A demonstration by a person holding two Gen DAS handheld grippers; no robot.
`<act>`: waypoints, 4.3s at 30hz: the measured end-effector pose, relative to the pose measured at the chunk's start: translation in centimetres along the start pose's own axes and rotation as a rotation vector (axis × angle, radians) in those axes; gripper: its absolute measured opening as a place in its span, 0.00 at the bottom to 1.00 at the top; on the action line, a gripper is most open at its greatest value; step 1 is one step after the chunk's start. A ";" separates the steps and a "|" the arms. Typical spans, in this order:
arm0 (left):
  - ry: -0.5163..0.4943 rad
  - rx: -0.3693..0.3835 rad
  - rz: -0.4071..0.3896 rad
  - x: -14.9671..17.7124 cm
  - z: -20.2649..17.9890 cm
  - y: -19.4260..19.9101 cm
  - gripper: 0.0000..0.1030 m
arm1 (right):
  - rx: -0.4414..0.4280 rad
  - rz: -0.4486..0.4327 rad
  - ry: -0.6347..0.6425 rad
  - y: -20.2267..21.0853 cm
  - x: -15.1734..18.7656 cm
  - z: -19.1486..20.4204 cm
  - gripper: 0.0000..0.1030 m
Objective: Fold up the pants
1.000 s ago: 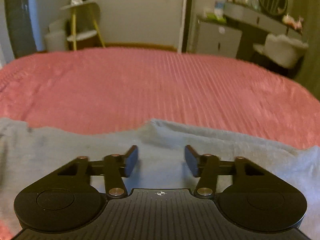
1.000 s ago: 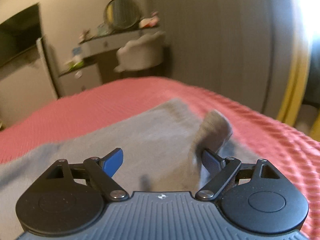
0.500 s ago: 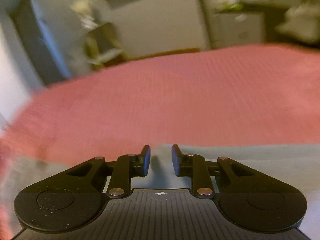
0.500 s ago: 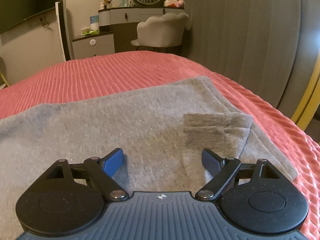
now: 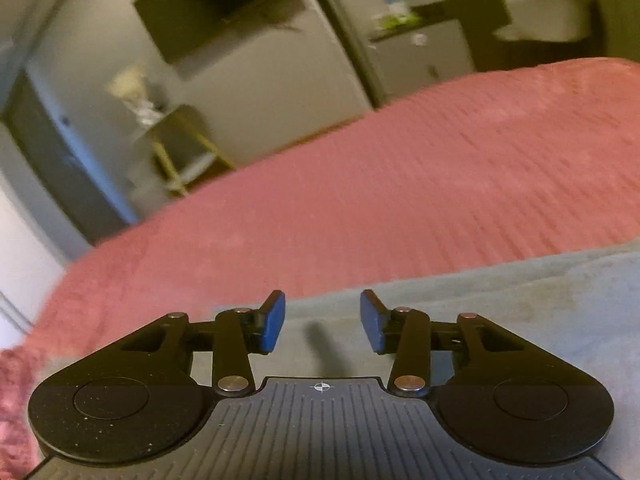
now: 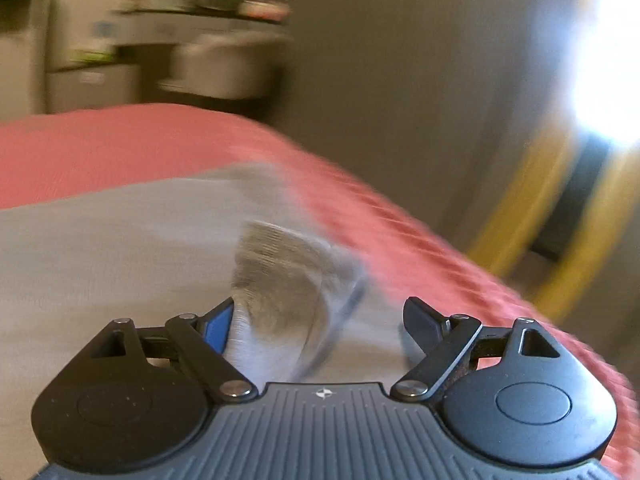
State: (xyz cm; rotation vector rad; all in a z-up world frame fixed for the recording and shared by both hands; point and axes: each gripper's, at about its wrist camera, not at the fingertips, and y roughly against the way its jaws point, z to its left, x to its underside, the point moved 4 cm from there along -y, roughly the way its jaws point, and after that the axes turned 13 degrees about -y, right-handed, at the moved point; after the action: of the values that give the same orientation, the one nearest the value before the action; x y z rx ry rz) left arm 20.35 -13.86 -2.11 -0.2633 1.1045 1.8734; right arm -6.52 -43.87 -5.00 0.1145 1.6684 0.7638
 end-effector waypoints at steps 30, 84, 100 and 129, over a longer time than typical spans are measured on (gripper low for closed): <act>0.215 0.477 0.014 8.2 -2.4 10.5 0.87 | -0.255 0.090 -0.145 0.0 -0.5 -1.2 0.83; 0.231 0.470 0.085 8.3 -4.6 8.1 0.97 | -0.473 0.372 -0.658 -10.7 -9.2 -2.8 0.70; 0.258 0.481 0.047 7.9 -4.5 7.4 1.00 | -0.406 0.117 -0.292 -11.7 -13.6 3.5 0.04; 0.361 0.488 0.061 8.8 -1.9 8.5 0.99 | -0.376 0.068 0.411 3.8 3.3 5.2 0.83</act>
State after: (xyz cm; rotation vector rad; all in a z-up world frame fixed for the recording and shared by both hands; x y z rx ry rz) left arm 8.24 -11.58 -3.31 -0.2935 1.7908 1.5786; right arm -3.88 -37.14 -5.98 -0.2684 1.8763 1.1989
